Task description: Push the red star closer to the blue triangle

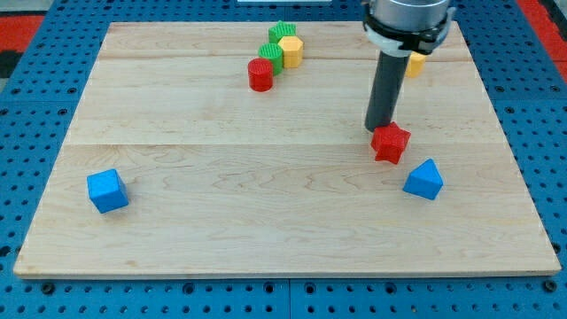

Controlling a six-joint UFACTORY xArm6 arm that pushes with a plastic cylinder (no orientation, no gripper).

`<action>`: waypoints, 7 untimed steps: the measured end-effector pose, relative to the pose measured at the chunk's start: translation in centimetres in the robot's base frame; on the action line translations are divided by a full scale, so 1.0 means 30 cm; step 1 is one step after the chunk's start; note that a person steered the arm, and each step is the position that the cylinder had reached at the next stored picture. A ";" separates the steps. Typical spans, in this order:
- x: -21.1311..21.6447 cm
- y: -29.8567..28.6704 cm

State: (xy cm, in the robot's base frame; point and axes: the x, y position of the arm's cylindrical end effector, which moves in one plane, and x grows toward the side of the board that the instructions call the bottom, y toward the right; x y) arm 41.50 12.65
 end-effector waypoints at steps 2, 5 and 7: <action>-0.069 0.007; -0.017 -0.108; 0.102 -0.065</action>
